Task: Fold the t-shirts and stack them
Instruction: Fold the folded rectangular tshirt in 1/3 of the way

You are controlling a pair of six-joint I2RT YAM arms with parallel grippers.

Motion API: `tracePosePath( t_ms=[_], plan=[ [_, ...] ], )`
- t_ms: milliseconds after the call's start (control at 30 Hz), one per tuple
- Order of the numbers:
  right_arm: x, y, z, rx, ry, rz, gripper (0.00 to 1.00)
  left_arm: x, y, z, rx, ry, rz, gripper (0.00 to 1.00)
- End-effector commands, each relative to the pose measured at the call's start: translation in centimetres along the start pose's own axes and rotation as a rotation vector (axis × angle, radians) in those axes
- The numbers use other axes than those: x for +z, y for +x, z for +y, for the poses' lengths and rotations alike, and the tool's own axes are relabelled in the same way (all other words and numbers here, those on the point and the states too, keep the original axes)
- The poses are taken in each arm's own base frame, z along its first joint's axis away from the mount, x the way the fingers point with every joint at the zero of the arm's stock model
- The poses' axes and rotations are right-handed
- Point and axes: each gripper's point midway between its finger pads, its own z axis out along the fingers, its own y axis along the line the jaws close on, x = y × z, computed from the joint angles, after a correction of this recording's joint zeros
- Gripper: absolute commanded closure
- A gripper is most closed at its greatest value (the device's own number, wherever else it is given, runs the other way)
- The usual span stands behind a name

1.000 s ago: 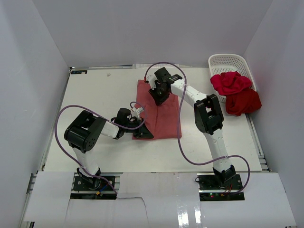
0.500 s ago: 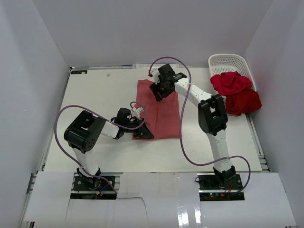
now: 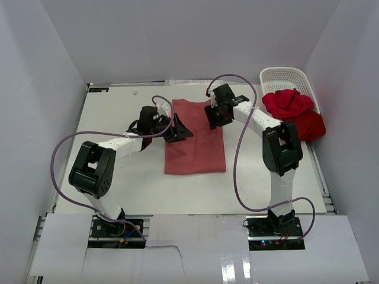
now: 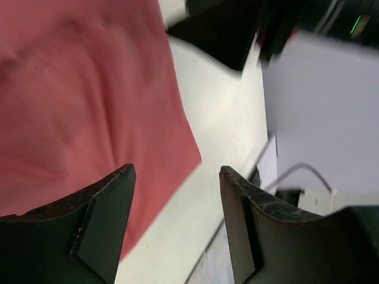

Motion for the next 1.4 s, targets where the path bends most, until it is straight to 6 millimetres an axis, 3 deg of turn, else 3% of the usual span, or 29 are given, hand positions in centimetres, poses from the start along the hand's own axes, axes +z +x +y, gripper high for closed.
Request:
tracePosePath(
  t_ms=[0, 67, 167, 333, 567, 833, 1033, 1367],
  plan=[
    [-0.2, 0.3, 0.1, 0.07, 0.013, -0.019, 0.43, -1.2, -4.1, 2.8, -0.06, -0.185, -0.114, 0.31],
    [0.1, 0.7, -0.1, 0.092, 0.013, -0.018, 0.45, -1.2, -6.3, 3.7, -0.054, -0.252, -0.161, 0.31],
    [0.6, 0.9, 0.2, 0.106, -0.013, -0.015, 0.47, -0.4, -7.8, 5.0, -0.049, -0.316, -0.165, 0.31],
    [1.5, 1.0, -0.4, 0.117, -0.009, -0.011, 0.47, 1.1, -7.4, 7.3, -0.07, -0.347, -0.136, 0.33],
    [2.3, 1.2, -1.3, 0.129, -0.015, -0.005, 0.48, 1.1, -6.6, 9.5, -0.058, -0.409, -0.127, 0.34],
    [4.2, 2.1, -1.9, 0.147, -0.049, 0.011, 0.58, 1.1, -7.0, 9.6, -0.047, -0.421, -0.129, 0.34],
    [4.1, 2.0, -2.4, 0.162, -0.052, 0.0, 0.88, 1.1, -7.1, 9.5, -0.043, -0.423, -0.129, 0.34],
    [1.0, 0.6, -3.3, 0.164, -0.012, -0.064, 0.92, 1.0, -7.5, 9.6, -0.038, -0.439, -0.133, 0.34]
  ],
)
